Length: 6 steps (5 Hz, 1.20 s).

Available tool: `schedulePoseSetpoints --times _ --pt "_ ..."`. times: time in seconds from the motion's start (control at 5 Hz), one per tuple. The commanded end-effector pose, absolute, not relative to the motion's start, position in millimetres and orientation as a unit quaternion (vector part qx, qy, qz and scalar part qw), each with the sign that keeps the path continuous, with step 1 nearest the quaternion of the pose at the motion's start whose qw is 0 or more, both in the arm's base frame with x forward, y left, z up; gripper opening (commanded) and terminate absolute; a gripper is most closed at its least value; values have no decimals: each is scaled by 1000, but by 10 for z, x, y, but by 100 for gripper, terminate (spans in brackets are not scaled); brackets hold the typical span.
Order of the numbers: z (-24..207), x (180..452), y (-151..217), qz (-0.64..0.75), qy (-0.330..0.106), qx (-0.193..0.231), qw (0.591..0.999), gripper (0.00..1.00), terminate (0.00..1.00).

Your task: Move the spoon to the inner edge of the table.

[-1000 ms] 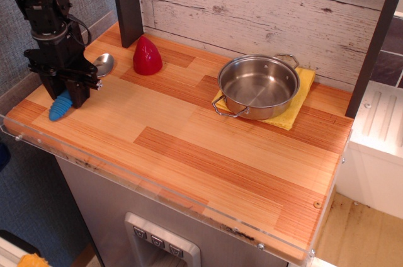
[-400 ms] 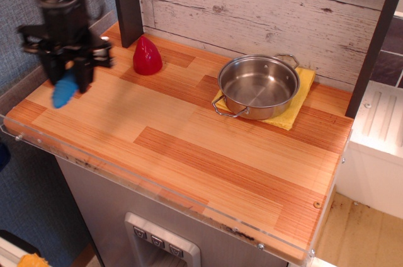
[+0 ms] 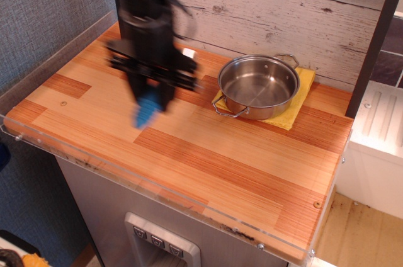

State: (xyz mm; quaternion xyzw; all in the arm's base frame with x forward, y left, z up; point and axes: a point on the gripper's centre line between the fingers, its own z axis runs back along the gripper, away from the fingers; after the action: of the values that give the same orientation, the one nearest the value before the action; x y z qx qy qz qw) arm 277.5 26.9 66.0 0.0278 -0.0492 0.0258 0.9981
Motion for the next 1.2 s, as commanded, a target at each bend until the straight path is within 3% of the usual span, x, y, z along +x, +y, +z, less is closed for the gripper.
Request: schedulePoseSetpoints --times 0.0,0.2,0.4,1.0 --pt "735 2724 -714 -59 -111 45 991 0 0" --pt "795 2697 -1046 -28 -118 27 992 0 0" --pt "673 2760 -1164 -4 -96 20 995 0 0" --pt "291 2765 -1138 -21 -40 9 999 0 0"
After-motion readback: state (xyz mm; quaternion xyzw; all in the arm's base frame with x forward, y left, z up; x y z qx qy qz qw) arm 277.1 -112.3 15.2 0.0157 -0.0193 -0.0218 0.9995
